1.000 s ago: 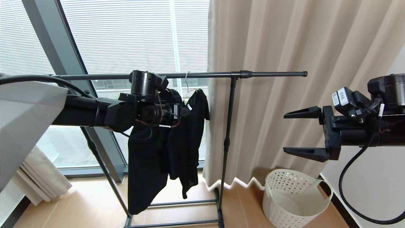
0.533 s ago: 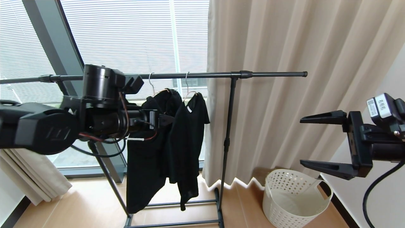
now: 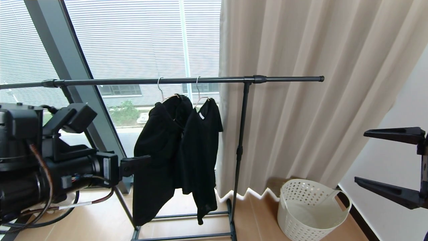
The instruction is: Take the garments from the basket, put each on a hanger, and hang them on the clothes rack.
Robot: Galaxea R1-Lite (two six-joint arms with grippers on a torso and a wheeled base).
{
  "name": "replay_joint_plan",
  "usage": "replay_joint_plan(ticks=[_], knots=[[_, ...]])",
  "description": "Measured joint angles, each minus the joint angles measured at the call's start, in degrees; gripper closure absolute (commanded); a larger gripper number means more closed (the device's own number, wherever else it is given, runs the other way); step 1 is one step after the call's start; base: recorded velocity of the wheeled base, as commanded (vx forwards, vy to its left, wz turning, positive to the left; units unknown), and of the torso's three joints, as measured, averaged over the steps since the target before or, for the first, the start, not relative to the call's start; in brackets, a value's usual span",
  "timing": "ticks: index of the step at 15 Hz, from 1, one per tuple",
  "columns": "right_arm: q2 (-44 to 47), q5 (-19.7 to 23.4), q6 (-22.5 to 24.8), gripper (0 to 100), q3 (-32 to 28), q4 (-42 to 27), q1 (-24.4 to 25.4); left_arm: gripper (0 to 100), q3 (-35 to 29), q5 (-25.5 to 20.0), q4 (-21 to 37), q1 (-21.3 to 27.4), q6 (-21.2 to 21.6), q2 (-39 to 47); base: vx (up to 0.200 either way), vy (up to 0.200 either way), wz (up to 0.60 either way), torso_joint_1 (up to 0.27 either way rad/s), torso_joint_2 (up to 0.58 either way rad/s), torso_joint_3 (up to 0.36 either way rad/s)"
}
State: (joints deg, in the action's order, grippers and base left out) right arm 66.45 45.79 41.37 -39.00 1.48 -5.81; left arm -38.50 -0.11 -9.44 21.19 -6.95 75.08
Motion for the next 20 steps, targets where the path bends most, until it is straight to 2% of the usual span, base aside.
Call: replay_joint_plan(ticks=[2, 3, 6, 8, 10, 12, 13, 15, 17, 20], knots=[[-1.44, -0.05, -0.46, 0, 1.55, -0.04, -7.13, 0, 5.21, 0.06, 0.09, 0.69, 0.02, -5.81, 0.000, 0.000, 0.00, 0.000, 0.00, 0.000], [-2.36, -0.05, -0.68, 0, 2.67, -0.20, -9.17, 0, 7.33, 0.11, 0.07, 1.00, 0.02, -8.22, 0.000, 0.000, 0.00, 0.000, 0.00, 0.000], [-7.33, -0.02, -3.45, 0, 6.89, -0.59, -11.19, 0, 14.12, 0.24, 0.18, 1.39, -0.02, -15.71, 0.000, 0.000, 0.00, 0.000, 0.00, 0.000], [-11.89, -0.05, -9.50, 0, 10.01, -0.61, -10.00, 0, 18.52, 0.27, 0.13, 1.39, -0.05, -20.43, 0.000, 0.000, 0.00, 0.000, 0.00, 0.000], [-16.15, -0.74, -17.68, 0, 12.85, -0.63, -7.61, 0, 22.13, 0.32, 0.16, 1.39, -0.05, -24.26, 0.000, 0.000, 0.00, 0.000, 0.00, 0.000], [-19.32, -5.96, -24.76, 0, 15.19, -0.17, -6.75, 0, 24.97, 0.33, 0.18, 1.35, -0.05, -27.12, 0.000, 0.000, 0.00, 0.000, 0.00, 0.000], [-20.35, -7.52, -25.86, 0, 15.91, 0.00, -6.64, 0, 25.71, 0.38, 0.05, 1.33, -0.05, -28.01, 0.000, 0.000, 0.00, 0.000, 0.00, 0.000], [-22.77, -16.75, -27.26, 0, 17.51, 0.09, -6.53, 0, 27.45, 0.68, 0.05, 1.18, -0.05, -29.88, 0.000, 0.000, 0.00, 0.000, 0.00, 0.000], [-26.43, -20.25, -27.55, 0, 19.98, 0.07, -6.45, 0, 29.29, 1.22, 0.07, 1.18, -0.05, -32.04, 0.000, 0.000, 0.00, 0.000, 0.00, 0.000], [-33.44, -22.94, -27.61, 0, 26.76, 0.00, -6.58, 0, 34.65, 1.41, 0.16, 1.13, 0.17, -36.50, 0.000, 0.000, 0.00, 0.000, 0.00, 0.000]])
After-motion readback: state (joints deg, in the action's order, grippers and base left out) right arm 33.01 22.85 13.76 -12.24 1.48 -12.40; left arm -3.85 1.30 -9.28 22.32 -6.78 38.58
